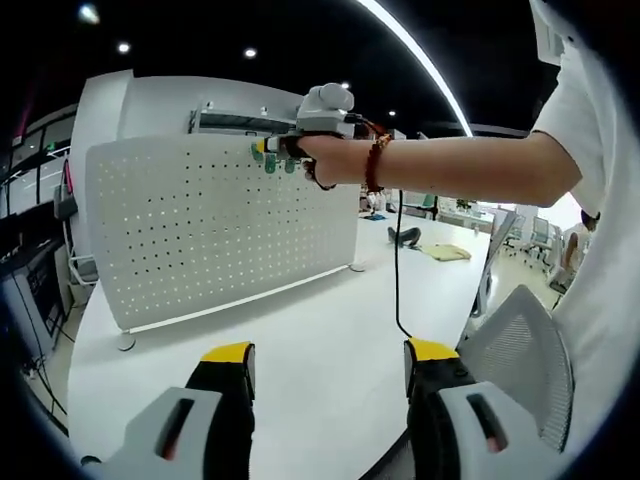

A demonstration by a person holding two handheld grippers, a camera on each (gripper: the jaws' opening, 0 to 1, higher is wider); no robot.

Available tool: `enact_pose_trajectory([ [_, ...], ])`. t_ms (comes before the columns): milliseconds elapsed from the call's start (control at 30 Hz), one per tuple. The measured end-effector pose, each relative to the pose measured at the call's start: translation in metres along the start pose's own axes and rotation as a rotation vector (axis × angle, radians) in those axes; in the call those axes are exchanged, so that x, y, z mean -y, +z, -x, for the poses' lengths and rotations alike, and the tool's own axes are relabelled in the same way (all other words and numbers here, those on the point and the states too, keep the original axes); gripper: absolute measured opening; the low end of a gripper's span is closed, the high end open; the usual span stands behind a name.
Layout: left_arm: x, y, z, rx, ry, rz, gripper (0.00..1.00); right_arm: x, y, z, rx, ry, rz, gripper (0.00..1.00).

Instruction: Insert the hook assembly into the mounting plate slot until the hook locks in place.

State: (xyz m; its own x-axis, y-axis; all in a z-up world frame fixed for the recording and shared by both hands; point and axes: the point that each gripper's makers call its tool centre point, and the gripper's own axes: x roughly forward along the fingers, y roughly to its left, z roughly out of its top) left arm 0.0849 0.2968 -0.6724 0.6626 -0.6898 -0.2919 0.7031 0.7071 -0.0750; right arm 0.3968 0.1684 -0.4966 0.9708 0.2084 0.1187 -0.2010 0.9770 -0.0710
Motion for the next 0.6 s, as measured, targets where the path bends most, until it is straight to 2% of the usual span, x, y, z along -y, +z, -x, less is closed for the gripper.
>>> enact_pose_trajectory([
  [600, -0.008, -0.004, -0.003, -0.008, 0.009, 0.018, 0.62, 0.001, -0.014, -0.013, -0.011, -0.011, -0.015, 0.01],
])
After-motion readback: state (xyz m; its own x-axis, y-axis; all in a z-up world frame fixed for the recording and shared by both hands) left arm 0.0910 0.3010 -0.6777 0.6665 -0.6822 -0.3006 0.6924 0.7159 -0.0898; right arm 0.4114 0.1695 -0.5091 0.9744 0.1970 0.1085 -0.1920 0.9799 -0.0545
